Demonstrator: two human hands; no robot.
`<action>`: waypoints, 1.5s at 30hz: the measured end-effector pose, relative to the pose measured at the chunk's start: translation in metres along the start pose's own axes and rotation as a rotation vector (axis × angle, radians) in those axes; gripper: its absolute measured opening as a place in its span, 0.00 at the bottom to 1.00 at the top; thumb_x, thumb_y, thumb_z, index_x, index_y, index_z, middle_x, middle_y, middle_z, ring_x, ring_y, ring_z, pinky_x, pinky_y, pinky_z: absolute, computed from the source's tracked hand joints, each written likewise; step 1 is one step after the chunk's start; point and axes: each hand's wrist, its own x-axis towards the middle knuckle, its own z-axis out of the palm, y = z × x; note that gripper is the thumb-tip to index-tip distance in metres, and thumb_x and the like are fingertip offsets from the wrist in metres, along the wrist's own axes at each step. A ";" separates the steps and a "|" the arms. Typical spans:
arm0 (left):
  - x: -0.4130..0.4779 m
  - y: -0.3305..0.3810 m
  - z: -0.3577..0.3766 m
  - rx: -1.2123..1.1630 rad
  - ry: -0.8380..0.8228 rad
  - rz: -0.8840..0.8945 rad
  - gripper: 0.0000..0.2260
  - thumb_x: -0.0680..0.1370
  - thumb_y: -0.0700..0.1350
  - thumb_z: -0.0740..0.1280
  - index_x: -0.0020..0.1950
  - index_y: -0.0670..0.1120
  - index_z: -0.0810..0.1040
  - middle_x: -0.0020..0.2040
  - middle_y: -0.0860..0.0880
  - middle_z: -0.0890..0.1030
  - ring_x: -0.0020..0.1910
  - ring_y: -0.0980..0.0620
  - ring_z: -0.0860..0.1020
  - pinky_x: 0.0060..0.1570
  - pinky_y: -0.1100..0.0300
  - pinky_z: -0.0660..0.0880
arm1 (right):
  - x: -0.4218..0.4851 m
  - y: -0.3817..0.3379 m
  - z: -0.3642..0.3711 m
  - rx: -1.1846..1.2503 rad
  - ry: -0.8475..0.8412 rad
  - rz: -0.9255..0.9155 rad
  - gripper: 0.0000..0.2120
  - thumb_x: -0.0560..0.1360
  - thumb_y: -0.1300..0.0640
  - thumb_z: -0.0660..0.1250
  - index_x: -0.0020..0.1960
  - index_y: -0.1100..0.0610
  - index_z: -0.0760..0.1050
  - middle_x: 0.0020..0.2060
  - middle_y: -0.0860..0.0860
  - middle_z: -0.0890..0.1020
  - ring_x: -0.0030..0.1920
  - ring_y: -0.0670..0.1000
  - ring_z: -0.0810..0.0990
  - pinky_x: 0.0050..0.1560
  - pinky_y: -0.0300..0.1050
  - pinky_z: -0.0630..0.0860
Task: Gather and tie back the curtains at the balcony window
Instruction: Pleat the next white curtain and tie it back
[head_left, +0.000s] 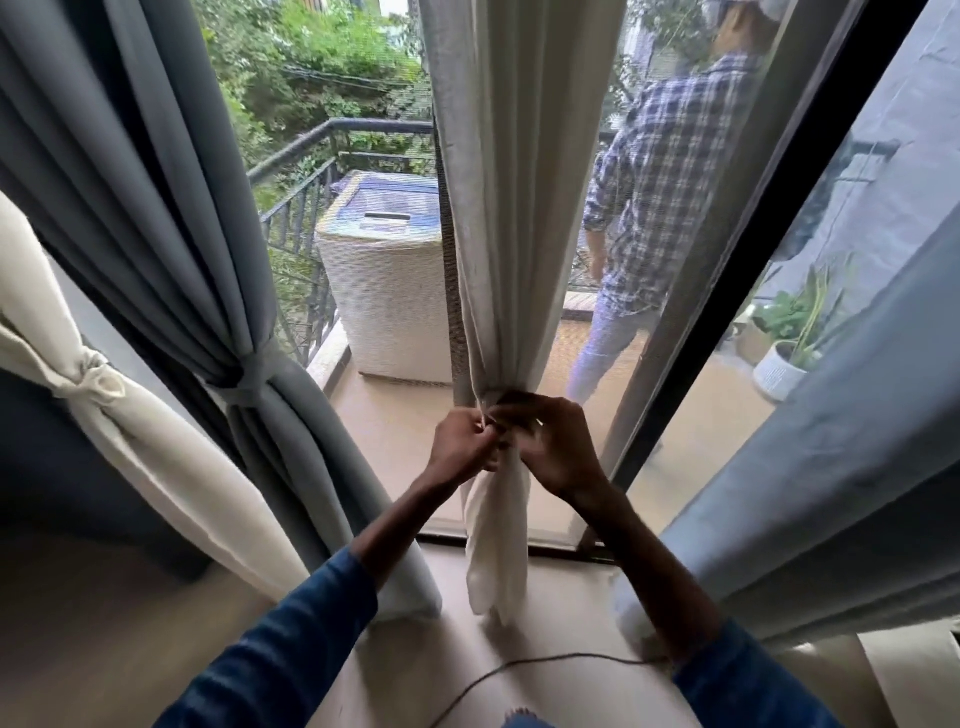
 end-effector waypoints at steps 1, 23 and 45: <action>-0.001 0.001 -0.001 0.009 0.008 -0.004 0.12 0.78 0.43 0.66 0.39 0.36 0.81 0.32 0.40 0.83 0.28 0.47 0.83 0.35 0.44 0.83 | 0.001 -0.002 0.001 -0.187 -0.057 0.002 0.09 0.71 0.59 0.67 0.47 0.52 0.84 0.44 0.48 0.87 0.46 0.53 0.85 0.45 0.48 0.80; 0.001 -0.011 -0.013 0.264 0.020 0.082 0.14 0.69 0.48 0.61 0.31 0.39 0.77 0.28 0.40 0.81 0.29 0.44 0.83 0.34 0.45 0.81 | 0.010 -0.005 0.006 -0.353 0.017 0.030 0.04 0.69 0.58 0.71 0.44 0.53 0.80 0.40 0.50 0.85 0.41 0.57 0.84 0.37 0.48 0.77; -0.005 -0.009 -0.023 0.339 0.018 0.053 0.16 0.66 0.47 0.58 0.32 0.37 0.79 0.28 0.39 0.81 0.29 0.42 0.82 0.32 0.45 0.80 | 0.001 -0.009 0.023 -0.601 -0.266 0.022 0.10 0.75 0.51 0.63 0.52 0.51 0.81 0.47 0.56 0.84 0.50 0.62 0.82 0.43 0.50 0.73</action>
